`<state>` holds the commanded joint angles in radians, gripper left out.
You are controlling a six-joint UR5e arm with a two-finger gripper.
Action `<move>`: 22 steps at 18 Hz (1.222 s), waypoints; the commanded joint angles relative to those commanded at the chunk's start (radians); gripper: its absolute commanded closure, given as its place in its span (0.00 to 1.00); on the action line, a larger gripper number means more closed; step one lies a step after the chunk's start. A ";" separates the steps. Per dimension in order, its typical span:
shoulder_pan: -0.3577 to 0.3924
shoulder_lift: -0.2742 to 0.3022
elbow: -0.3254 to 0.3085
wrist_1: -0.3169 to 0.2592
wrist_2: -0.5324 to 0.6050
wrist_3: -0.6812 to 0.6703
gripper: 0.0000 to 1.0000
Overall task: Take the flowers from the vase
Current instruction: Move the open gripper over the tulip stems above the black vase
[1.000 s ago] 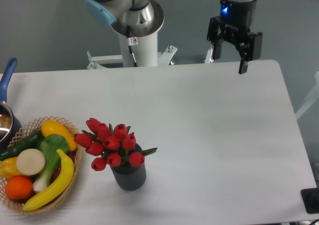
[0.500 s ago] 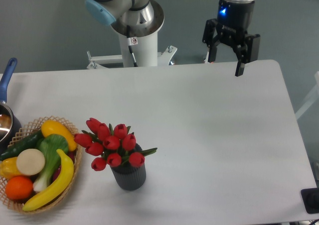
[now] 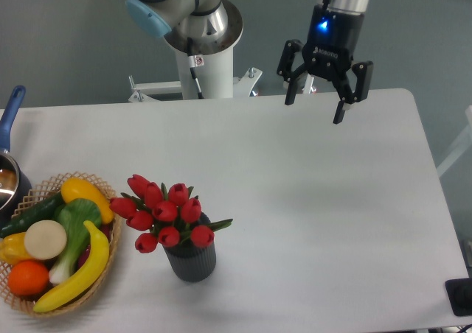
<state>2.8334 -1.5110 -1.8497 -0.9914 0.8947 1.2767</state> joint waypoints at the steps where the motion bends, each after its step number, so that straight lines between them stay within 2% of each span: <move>1: -0.008 0.000 -0.017 0.017 -0.016 -0.013 0.00; 4: -0.066 -0.003 -0.068 0.022 -0.036 -0.019 0.00; 10: -0.111 -0.014 -0.125 0.028 -0.058 -0.033 0.00; 12: -0.133 -0.052 -0.128 0.086 -0.150 -0.034 0.00; 13: -0.138 -0.067 -0.128 0.097 -0.178 -0.034 0.00; 15: -0.152 -0.086 -0.125 0.114 -0.180 -0.039 0.00; 19: -0.193 -0.138 -0.111 0.187 -0.174 -0.083 0.00; 22: -0.196 -0.143 -0.105 0.198 -0.174 -0.119 0.00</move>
<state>2.6369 -1.6536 -1.9543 -0.7931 0.7210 1.1582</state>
